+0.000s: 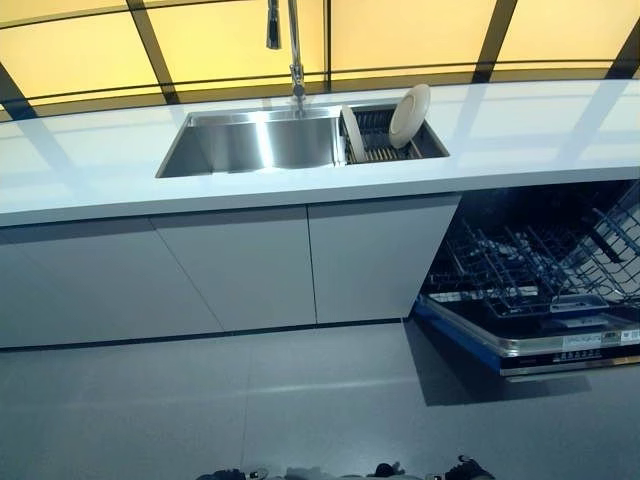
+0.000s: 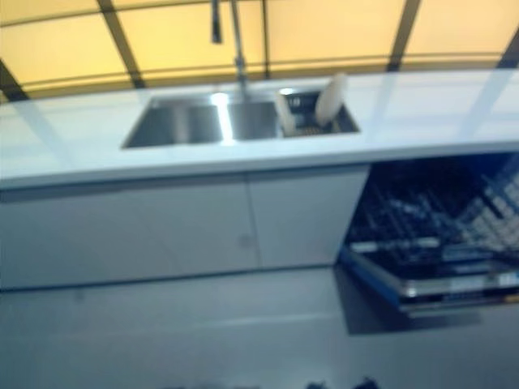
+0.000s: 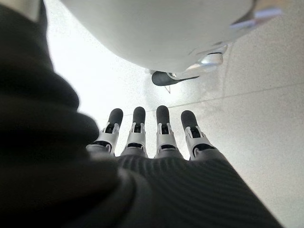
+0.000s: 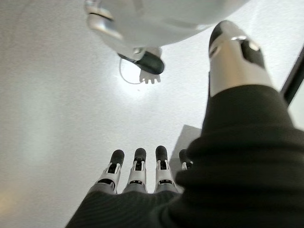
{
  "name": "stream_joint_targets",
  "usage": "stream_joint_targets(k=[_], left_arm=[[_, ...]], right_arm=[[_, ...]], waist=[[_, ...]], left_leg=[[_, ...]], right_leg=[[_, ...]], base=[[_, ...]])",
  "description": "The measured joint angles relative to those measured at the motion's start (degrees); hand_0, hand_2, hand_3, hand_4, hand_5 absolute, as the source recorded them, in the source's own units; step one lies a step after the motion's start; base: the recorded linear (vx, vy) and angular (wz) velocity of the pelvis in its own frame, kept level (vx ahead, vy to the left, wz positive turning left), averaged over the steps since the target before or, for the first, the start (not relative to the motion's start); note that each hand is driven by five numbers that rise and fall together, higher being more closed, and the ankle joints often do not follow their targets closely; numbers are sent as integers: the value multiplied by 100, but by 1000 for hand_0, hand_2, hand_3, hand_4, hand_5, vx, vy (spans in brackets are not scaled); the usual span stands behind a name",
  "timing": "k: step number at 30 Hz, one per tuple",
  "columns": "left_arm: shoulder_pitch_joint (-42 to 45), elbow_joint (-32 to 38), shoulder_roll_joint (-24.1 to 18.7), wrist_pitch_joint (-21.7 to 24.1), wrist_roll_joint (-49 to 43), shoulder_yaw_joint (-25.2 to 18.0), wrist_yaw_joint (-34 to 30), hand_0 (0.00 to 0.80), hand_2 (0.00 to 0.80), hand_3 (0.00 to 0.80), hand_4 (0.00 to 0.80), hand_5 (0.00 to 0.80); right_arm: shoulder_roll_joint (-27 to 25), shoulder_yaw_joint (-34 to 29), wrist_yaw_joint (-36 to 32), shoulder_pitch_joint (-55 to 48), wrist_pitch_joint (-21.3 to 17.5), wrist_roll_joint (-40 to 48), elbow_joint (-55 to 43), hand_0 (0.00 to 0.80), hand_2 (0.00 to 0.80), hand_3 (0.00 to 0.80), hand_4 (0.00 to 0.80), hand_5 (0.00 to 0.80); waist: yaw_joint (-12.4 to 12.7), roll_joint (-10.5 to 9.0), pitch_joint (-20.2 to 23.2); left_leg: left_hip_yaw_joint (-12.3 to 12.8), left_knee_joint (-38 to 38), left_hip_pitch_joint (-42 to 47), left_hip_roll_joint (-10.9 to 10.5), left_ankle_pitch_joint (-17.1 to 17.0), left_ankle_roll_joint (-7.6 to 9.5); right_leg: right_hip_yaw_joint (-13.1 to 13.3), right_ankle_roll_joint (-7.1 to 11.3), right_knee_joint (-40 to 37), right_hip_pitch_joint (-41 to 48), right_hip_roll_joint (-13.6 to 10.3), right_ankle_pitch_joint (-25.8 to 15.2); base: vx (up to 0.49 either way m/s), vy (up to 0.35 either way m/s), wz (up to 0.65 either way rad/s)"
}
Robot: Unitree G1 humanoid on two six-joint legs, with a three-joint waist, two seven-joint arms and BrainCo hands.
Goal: Take plates into dishwasher
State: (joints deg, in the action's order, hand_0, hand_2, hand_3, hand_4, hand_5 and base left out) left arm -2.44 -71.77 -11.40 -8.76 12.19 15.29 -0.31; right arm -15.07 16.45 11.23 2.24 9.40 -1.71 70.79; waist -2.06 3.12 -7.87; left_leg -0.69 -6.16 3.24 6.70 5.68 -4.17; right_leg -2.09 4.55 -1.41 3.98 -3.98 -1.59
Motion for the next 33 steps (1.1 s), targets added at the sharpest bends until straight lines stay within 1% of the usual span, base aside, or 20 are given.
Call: stream_joint_targets(k=[1, 2, 3, 4, 5, 7, 8, 10, 13, 15, 16, 17, 18, 20, 23, 25, 26, 29, 31, 33], left_arm=[[-8, -71, 12, 2, 55, -100, 16, 0, 0, 0, 0, 0], [16, -71, -39, 10, 106, -196, 27, 0, 0, 0, 0, 0], [103, -95, -129, 17, 110, -328, 30, 0, 0, 0, 0, 0], [73, -126, -161, 58, 189, -449, 46, 0, 0, 0, 0, 0], [-25, -112, -139, 97, 235, -416, 34, 0, 0, 0, 0, 0], [-59, -129, -19, 122, 248, -348, 47, 0, 0, 0, 0, 0], [-26, -144, -2, 120, 253, -326, 56, 0, 0, 0, 0, 0], [197, -333, 6, 42, 272, -331, 92, 0, 0, 0, 0, 0], [293, -361, 36, -20, 382, -438, 134, 0, 0, 0, 0, 0], [289, -347, 33, -26, 379, -484, 160, 0, 0, 0, 0, 0], [299, -341, -12, -39, 379, -538, 232, 0, 0, 0, 0, 0], [338, -257, -76, -64, 379, -544, 261, 0, 0, 0, 0, 0], [365, -119, -134, -70, 378, -550, 265, 0, 0, 0, 0, 0], [251, -22, -256, -68, 377, -522, 270, 0, 0, 0, 0, 0], [-117, 7, -276, -41, 350, -490, 263, 0, 0, 0, 0, 0], [-325, 12, -287, -60, 240, -391, 246, 0, 0, 0, 0, 0], [-361, 17, -297, -84, 206, -342, 243, 0, 0, 0, 0, 0], [-271, -61, -285, -127, 203, -271, 197, 0, 0, 0, 0, 0], [-262, -221, -247, -138, 205, -280, 179, 0, 0, 0, 0, 0], [-216, -324, -257, -167, 206, -304, 150, 0, 0, 0, 0, 0]], right_arm=[[1, 7, -53, 12, 2, -16, 7, 0, 0, 0, 0, 0], [35, 21, -77, 69, 10, -19, 33, 0, 0, 0, 0, 0], [98, 54, -112, 85, 16, -18, 76, 0, 0, 0, 0, 0], [105, 78, -141, 60, 2, -30, 176, 0, 0, 0, 0, 0], [53, 77, -176, 69, 49, -84, 316, 0, 0, 0, 0, 0], [-152, 63, -217, 165, 68, -172, 372, 0, 0, 0, 0, 0], [-153, 60, -223, 218, 70, -194, 396, 0, 0, 0, 0, 0], [-87, -1, -271, 350, 74, -223, 387, 0, 0, 0, 0, 0], [63, -31, -288, 417, 75, -345, 454, 0, 0, 0, 0, 0], [149, -31, -288, 383, 74, -366, 456, 0, 0, 0, 0, 0], [191, -32, -308, 346, 69, -372, 455, 0, 0, 0, 0, 0], [214, -34, -326, 320, 51, -383, 455, 0, 0, 0, 0, 0], [269, -30, -321, 247, 32, -387, 461, 0, 0, 0, 0, 0], [422, -35, -257, 180, -2, -359, 452, 0, 0, 0, 0, 0], [516, -35, -189, 242, -27, -329, 463, 0, 0, 0, 0, 0], [530, -33, -183, 259, -81, -325, 352, 0, 0, 0, 0, 0], [515, -33, -155, 286, -97, -305, 316, 0, 0, 0, 0, 0], [378, -28, -57, 309, -146, -149, 205, 0, 0, 0, 0, 0], [283, -99, -18, 337, -188, -81, 148, 0, 0, 0, 0, 0], [269, -151, -13, 377, -201, -86, 129, 0, 0, 0, 0, 0]], waist=[[16, 62, -27], [81, 60, -62], [164, -98, -67], [118, -321, -149], [213, -314, -204], [526, -187, -351], [656, -121, -388], [799, 38, -478], [981, 36, -488], [960, -89, -405], [939, -175, -351], [927, -227, -324], [858, -253, -283], [804, -381, -105], [765, -476, 161], [684, -432, 186], [563, -354, 204], [344, -161, 260], [149, -104, 232], [100, -146, 216]], left_leg=[[-16, -184, -127, 97, 88, -147], [67, -365, -223, 170, 136, -406], [138, -643, -289, 153, 248, -484], [47, -1373, -572, 40, 369, -538], [-33, -1790, -1038, -150, 529, -672], [-100, -784, -1287, -622, 191, -338], [-103, -421, -1285, -671, -31, -330], [-119, 453, -1259, -652, -681, -270], [93, 499, -1274, -502, -868, -108], [131, 428, -1182, -524, -901, -28], [251, 520, -962, -602, -1109, 132], [386, 749, -683, -678, -1419, 396], [449, 995, -408, -714, -1542, 507], [459, 1096, -153, -862, -1387, 598], [470, 1086, -75, -1004, -1145, 695], [269, 1097, 87, -1002, -982, 775], [67, 1095, 158, -985, -887, 845], [-122, 1099, 321, -906, -688, 863], [-218, 1097, 337, -885, -629, 809], [-277, 1101, 382, -914, -548, 765]], right_leg=[[-18, -24, 562, -256, 82, 238], [-112, -185, 1785, -762, 212, 862], [-215, -380, 2829, -1089, 327, 1414], [-129, -736, 2681, -925, 345, 1759], [74, -802, 2535, -877, 367, 1698], [351, -840, 1590, -396, 386, 1209], [429, -892, 1373, -266, 423, 1140], [765, -892, 762, 259, 661, 895], [963, -969, 603, 639, 788, 1050], [1052, -921, 614, 721, 710, 1253], [1128, -826, 635, 849, 557, 1420], [976, -610, 847, 904, 463, 1471], [629, -537, 1099, 939, 397, 1520], [189, -464, 1482, 949, 196, 1535], [117, -274, 2108, 661, 52, 1519], [68, 58, 3139, 260, 67, 1253], [-53, 51, 3422, 30, 20, 1482], [-237, 36, 2571, -632, -47, 1599], [-299, 147, 1189, -1102, -190, 1050], [-305, 268, 428, -1376, -348, 371]], base=[[182, -2, -17], [280, 36, -31], [373, 56, 1], [436, 79, 43], [588, 113, 68], [522, 121, 1], [335, 110, -44], [512, 248, -41], [414, 229, -43], [326, 188, -42], [359, 209, -64], [425, 238, -72], [345, 173, -46], [332, 155, -15], [306, 117, -4], [415, 71, 28], [344, -29, 32], [370, -169, 27], [337, -208, 31], [235, -164, 22]])
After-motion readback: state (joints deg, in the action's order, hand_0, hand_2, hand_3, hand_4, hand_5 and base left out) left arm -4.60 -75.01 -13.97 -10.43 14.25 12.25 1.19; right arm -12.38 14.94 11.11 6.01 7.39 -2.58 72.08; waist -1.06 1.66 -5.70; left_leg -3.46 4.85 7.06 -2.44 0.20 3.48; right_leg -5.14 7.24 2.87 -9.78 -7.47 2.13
